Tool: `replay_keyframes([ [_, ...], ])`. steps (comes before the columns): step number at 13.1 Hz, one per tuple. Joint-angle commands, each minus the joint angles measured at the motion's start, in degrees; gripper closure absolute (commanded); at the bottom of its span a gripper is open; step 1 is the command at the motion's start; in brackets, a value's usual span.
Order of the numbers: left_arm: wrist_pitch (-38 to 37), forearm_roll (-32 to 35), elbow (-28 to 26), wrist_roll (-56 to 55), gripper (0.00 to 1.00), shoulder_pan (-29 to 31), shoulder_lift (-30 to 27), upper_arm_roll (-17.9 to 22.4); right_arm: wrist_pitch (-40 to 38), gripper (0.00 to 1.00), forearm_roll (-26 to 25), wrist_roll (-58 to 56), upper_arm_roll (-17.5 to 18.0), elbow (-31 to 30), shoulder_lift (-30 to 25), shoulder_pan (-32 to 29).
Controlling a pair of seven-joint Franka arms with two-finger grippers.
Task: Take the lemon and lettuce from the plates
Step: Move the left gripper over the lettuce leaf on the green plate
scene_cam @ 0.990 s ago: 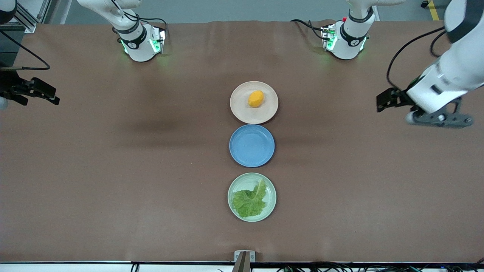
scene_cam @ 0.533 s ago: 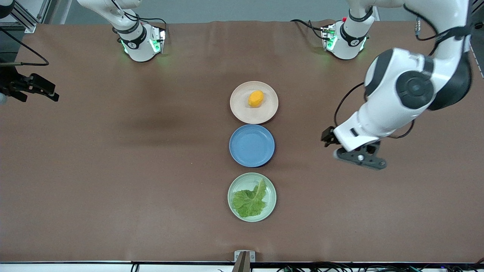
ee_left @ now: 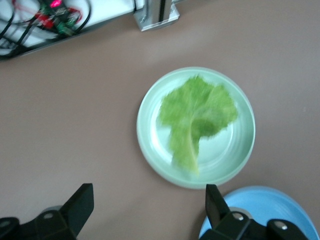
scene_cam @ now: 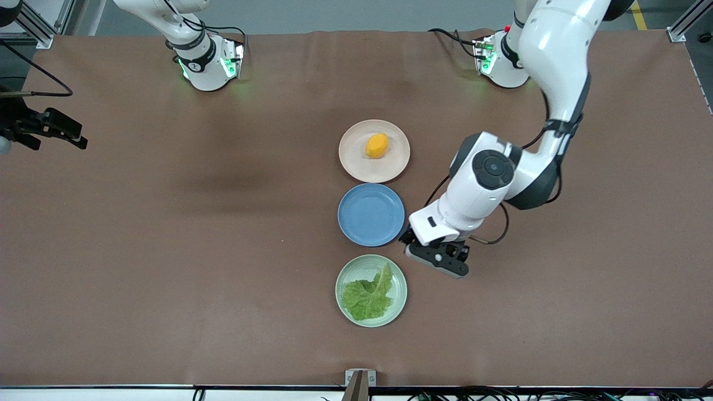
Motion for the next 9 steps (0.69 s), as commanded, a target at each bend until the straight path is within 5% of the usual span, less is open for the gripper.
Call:
replay_keyframes([
  [1,11.16,1.25,5.09,0.27,0.18,-2.38,8.19,0.5,0.33,0.0,0.2,0.28,0.9,-1.62,-1.82,-0.78],
  [4,21.81,1.25,7.2,-0.17,0.21,-5.11,14.96,0.85,0.07,0.0,0.2,0.28,1.08,-1.62,-1.82,-0.78],
  [9,23.95,1.34,7.21,0.53,0.4,-8.62,19.02,4.88,-0.99,0.0,0.11,0.2,1.08,-1.19,-1.55,-0.87],
])
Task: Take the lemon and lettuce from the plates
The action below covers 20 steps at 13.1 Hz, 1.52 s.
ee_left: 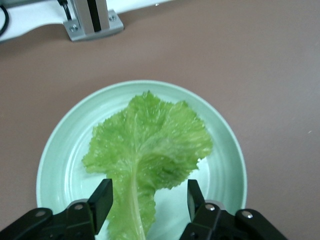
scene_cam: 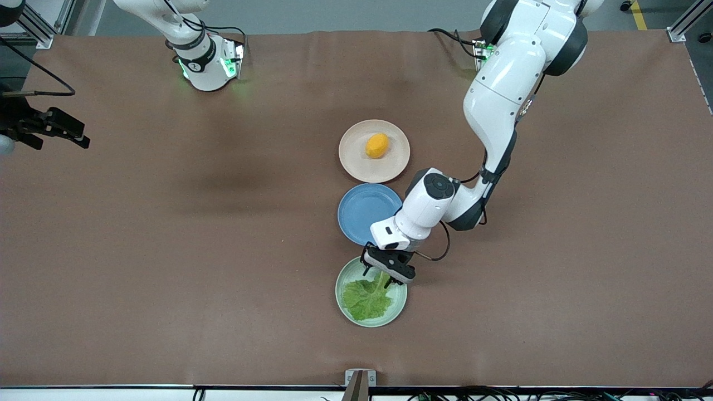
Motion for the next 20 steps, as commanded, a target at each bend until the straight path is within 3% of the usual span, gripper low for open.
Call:
replay_keyframes([
  [1,0.6,1.19,2.09,0.06,0.41,-2.81,1.92,3.88,-0.47,0.0,-0.33,0.11,0.7,-0.87,-1.44,-0.78],
  [4,0.78,1.28,2.09,0.14,0.44,-4.04,2.35,5.65,-1.0,0.0,-0.6,0.2,0.7,1.24,-0.22,-0.87],
  [7,1.57,1.28,2.88,0.14,0.63,-6.15,3.41,8.54,0.49,0.0,0.19,0.29,0.61,1.59,3.47,-1.13],
  [10,1.57,1.28,2.88,0.23,0.68,-6.24,3.5,8.81,2.78,0.0,-0.5,-0.07,0.52,5.09,11.11,-0.87],
  [12,1.57,1.28,2.97,0.23,0.82,-6.24,3.41,9.25,1.91,0.0,0.45,2.46,0.7,5.11,11.3,0.44],
  [14,1.83,1.28,2.97,0.32,0.9,-6.24,3.41,9.25,1.2,0.0,5.52,11.74,0.7,3.01,11.13,1.06],
  [16,1.83,1.28,2.88,0.15,0.98,-6.24,2.72,9.17,1.46,0.0,6.26,22.82,0.7,2.04,10.87,5.26],
  [20,1.66,1.28,2.62,-0.03,0.99,-6.24,-1.14,9.08,6.98,0.0,6.26,39.87,0.79,-3.31,10.17,14.58],
])
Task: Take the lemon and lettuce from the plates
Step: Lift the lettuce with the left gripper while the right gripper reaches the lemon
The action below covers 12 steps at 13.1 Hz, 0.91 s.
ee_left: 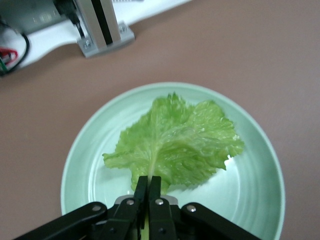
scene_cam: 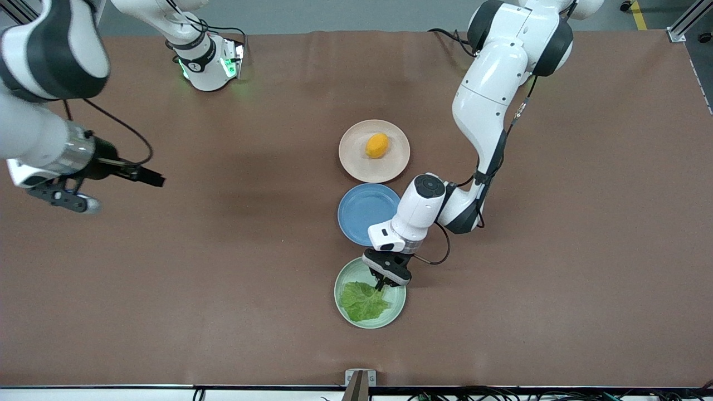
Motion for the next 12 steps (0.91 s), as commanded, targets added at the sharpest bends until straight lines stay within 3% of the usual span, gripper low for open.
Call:
replay_keyframes([
  [1,-0.65,1.06,-1.1,-0.22,1.0,-0.09,-4.26,0.65,6.62,0.0,0.53,12.39,-0.2,-7.47,-2.37,7.25],
  [3,-2.58,1.32,-3.37,-0.13,1.0,0.44,-8.55,0.65,13.55,0.0,0.54,22.95,-0.19,-12.39,-2.46,13.67],
  [6,-15.72,1.32,-5.85,-0.13,1.0,2.37,-17.87,0.57,26.38,0.0,0.45,37.98,-0.19,-19.69,-2.02,24.04],
  [10,-37.61,1.41,-6.99,-0.13,0.99,4.12,-28.33,0.74,36.93,0.0,-0.08,52.58,-0.37,-19.54,7.27,36.0],
  [12,-44.05,1.32,-10.92,-0.92,1.0,4.74,-33.6,0.74,41.52,0.0,-0.08,57.51,-0.37,-17.44,12.81,40.49],
])
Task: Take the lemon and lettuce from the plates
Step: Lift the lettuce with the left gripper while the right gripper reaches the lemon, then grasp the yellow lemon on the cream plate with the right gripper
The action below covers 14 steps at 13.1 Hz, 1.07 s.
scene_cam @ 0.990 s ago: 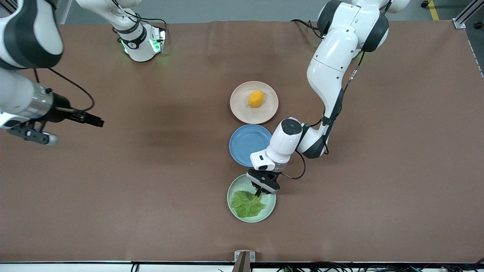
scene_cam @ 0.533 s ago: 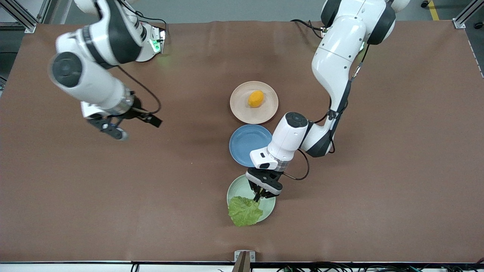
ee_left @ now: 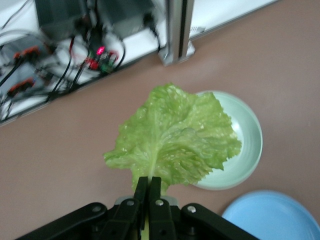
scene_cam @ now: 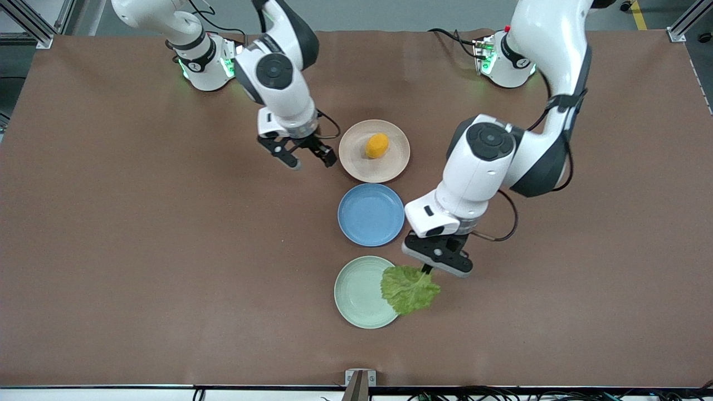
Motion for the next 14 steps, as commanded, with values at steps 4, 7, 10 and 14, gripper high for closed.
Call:
replay_keyframes([
  [4,-3.28,1.04,-17.86,1.22,1.0,7.8,-14.16,-1.66,3.42,0.0,-0.27,10.45,-0.87,10.1,13.52,8.16],
  [7,-3.72,1.13,-24.19,0.6,1.0,12.88,-17.07,-1.75,3.59,0.03,-0.44,13.44,-0.87,14.14,18.35,11.32],
  [10,-3.72,1.21,-28.24,0.52,1.0,14.49,-17.86,-1.84,3.59,0.03,-0.62,16.17,-1.04,16.7,21.87,13.88],
  [14,-3.63,1.3,-32.2,1.31,1.0,15.54,-18.22,-1.84,4.38,0.13,-0.71,16.44,-1.13,16.79,23.03,16.51],
])
